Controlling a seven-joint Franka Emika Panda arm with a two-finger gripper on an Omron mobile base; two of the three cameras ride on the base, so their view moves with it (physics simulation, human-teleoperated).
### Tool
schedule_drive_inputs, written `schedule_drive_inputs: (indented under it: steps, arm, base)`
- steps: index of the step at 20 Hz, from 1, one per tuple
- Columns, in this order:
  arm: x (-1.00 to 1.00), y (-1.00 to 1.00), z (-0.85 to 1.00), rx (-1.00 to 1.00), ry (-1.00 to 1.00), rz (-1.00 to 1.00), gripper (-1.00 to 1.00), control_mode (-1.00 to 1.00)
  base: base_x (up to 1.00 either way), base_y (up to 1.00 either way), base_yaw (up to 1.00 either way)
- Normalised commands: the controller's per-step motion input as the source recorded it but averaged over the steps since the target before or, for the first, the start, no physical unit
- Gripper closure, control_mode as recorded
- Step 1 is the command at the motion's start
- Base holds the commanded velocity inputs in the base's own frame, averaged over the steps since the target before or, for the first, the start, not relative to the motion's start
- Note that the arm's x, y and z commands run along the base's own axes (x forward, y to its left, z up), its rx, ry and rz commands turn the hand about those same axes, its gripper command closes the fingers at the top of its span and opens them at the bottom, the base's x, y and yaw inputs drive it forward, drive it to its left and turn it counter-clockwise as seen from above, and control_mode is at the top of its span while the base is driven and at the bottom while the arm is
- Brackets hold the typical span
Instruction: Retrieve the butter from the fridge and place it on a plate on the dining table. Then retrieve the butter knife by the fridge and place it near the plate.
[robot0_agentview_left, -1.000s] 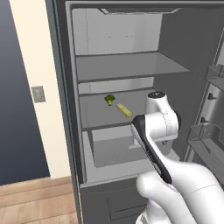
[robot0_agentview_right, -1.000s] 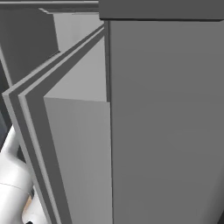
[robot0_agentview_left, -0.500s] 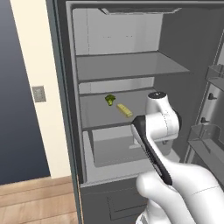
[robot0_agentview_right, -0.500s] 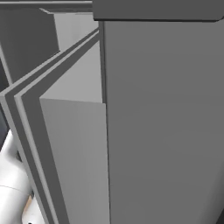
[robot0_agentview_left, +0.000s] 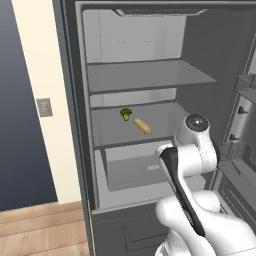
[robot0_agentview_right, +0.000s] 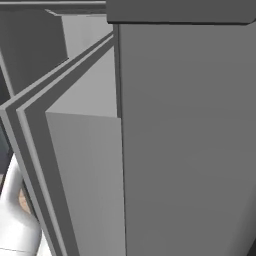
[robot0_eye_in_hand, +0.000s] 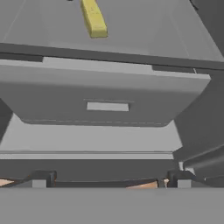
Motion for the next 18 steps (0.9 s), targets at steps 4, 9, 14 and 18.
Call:
schedule_drive_inputs:
  steps: [4,9,14,18]
  arm:
    - [0.53,0.00,0.66,0.00,-0.04,0.09,-1.00,-1.00]
    - [0.43,0.02,0.15,0.03,-0.02,0.07,-1.00,-1.00]
    - [0.53,0.00,-0.01,0.01,-0.22,0.05,-1.00,-1.00]
    - [0.62,0.04,0.00,0.01,-0.10,0.00,-1.00,-1.00]
  base:
    - [0.00,0.00,0.00]
    - [0.00,0.00,0.00]
    - [0.00,0.00,0.00]
    - [0.00,0.00,0.00]
